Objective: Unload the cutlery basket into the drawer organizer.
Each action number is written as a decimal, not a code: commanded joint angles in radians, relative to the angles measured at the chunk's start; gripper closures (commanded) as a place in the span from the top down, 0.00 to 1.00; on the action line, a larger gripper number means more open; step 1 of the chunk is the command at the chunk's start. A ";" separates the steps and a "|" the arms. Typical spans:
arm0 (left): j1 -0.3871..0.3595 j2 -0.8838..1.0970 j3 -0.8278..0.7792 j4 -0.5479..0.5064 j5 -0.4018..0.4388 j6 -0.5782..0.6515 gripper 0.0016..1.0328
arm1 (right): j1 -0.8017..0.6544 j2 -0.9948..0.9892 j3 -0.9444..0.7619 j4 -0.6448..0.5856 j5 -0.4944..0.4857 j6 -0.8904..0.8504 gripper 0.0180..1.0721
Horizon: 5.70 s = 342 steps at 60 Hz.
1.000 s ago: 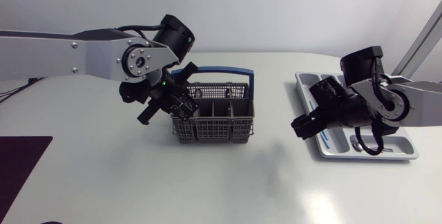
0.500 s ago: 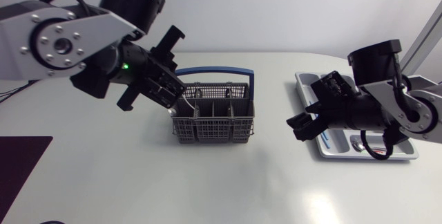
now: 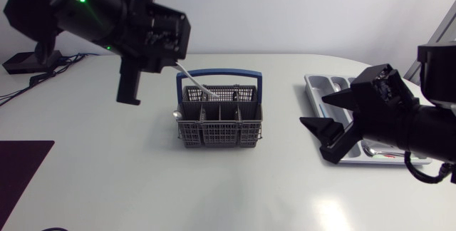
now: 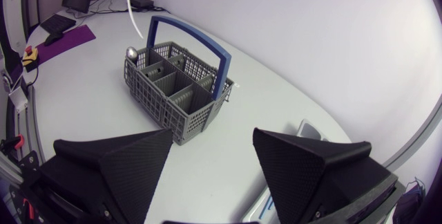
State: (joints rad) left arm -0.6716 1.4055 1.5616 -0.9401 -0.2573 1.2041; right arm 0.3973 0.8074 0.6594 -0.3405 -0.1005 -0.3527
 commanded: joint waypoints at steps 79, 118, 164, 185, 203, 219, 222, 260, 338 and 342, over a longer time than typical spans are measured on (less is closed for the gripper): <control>-0.056 0.495 0.330 -0.233 0.630 -0.911 0.03 | 0.463 0.134 -0.190 0.406 0.436 -0.341 0.33; -0.052 0.515 0.341 -0.259 0.648 -0.899 0.03 | 0.476 0.230 -0.159 0.494 0.513 -0.416 0.31; -0.052 0.518 0.356 -0.278 0.685 -0.893 0.03 | 0.479 0.273 -0.169 0.503 0.521 -0.402 0.13; -0.025 0.521 0.380 -0.276 0.721 -0.893 0.50 | 0.479 0.271 -0.179 0.495 0.516 -0.399 0.10; 0.012 0.475 0.380 -0.166 0.741 -0.928 0.95 | 0.477 0.239 -0.199 0.454 0.501 -0.387 0.10; 0.124 0.388 0.313 -0.006 0.671 -0.916 0.95 | 0.291 0.142 -0.213 0.319 0.297 -0.393 0.10; 0.156 0.377 0.305 0.015 0.665 -0.902 0.95 | 0.201 0.136 -0.211 0.290 0.212 -0.424 0.10; 0.354 0.187 -0.044 0.149 0.624 -0.796 0.95 | -0.792 0.538 0.054 -0.101 -0.387 -1.249 0.09; 0.411 0.064 -0.238 0.164 0.673 -0.949 0.95 | -1.029 0.869 0.249 0.009 -0.252 -1.637 0.49; 0.412 0.053 -0.253 0.164 0.678 -0.949 0.95 | -1.031 0.819 0.255 -0.015 -0.275 -1.614 0.49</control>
State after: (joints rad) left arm -0.2703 1.4933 1.3434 -0.7750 0.4076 0.2798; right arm -0.6403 1.6989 0.9249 -0.3370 -0.3538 -1.9862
